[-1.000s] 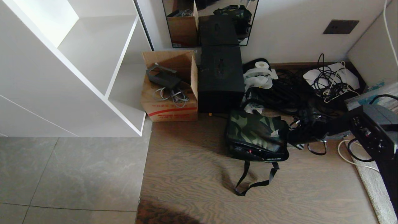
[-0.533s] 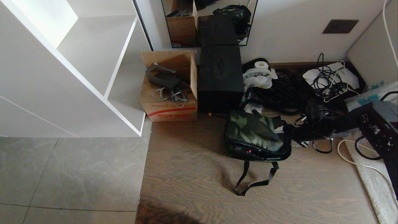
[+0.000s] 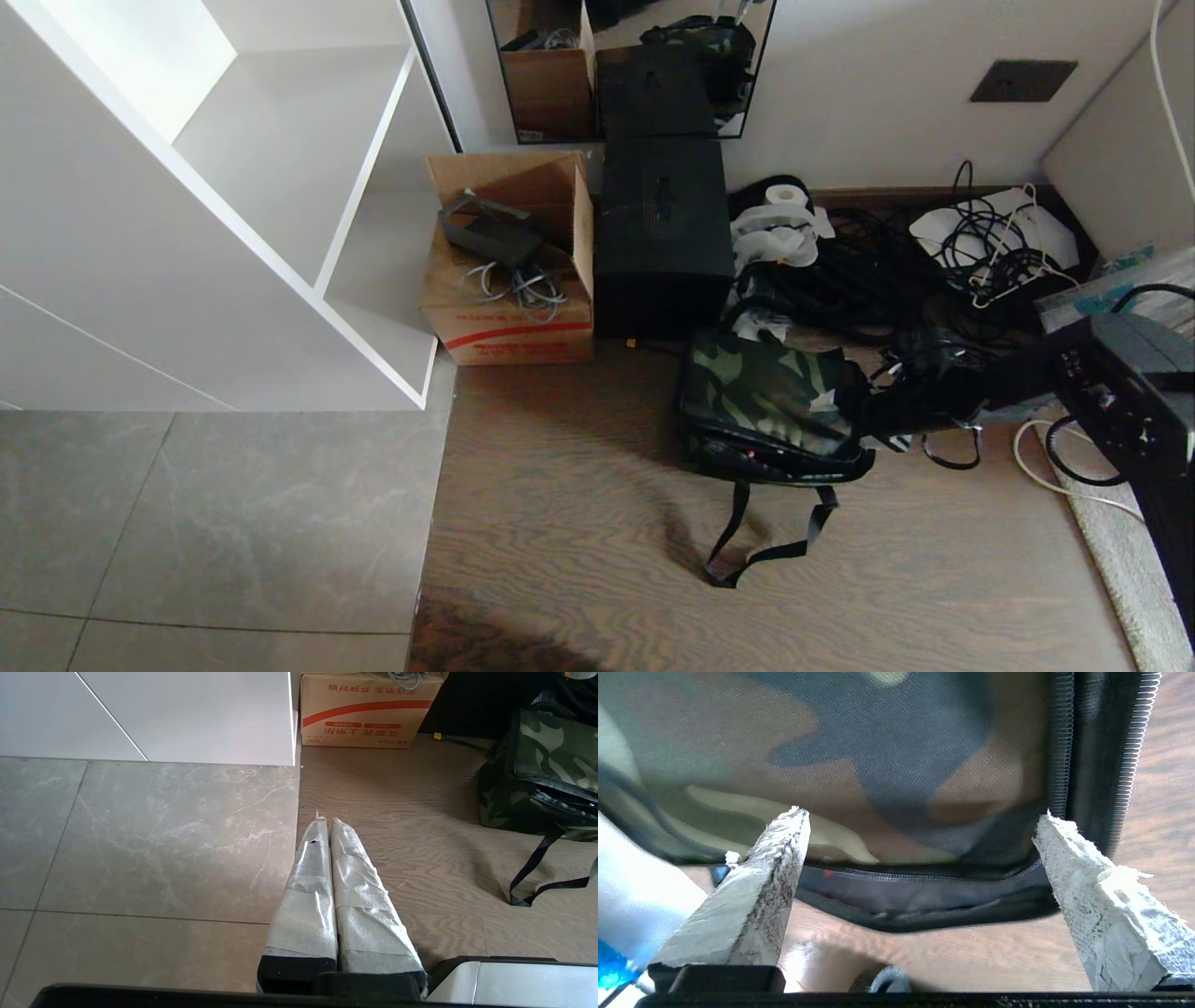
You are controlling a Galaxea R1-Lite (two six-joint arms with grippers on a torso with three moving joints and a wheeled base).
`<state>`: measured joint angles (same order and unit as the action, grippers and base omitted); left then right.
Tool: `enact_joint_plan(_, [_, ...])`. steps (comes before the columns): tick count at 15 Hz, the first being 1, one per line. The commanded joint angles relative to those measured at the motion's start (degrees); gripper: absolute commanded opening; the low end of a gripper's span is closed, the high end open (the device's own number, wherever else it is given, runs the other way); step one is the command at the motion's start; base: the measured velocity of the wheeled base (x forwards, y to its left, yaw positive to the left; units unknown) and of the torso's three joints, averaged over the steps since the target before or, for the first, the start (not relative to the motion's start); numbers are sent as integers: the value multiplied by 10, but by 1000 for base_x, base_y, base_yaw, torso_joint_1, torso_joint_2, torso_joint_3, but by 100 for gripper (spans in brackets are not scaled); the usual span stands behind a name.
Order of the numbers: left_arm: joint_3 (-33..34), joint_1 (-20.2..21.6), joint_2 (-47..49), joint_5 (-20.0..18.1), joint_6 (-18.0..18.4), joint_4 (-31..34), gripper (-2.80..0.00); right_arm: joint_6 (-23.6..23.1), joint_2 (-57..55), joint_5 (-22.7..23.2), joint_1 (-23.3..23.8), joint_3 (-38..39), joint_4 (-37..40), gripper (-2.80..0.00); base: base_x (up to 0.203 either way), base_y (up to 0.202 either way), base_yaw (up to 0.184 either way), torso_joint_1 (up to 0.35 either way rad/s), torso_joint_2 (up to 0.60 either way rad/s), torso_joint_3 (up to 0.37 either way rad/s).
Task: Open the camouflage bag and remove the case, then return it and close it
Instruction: Open the top of the storage box
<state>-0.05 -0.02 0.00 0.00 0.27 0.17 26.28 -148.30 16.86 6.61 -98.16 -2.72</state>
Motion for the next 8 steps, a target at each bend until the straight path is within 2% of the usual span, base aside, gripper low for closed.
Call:
enact_joint_plan(1, [0, 0, 0, 0, 0, 0, -280, 1, -12, -2, -1, -1, -2, 0, 0, 0, 0, 0, 0, 0])
enact_joint_plan(8, [0, 0, 0, 0, 0, 0, -280, -6, -37, -17, -8, -21, -4, 0, 0, 0, 0, 0, 0, 0])
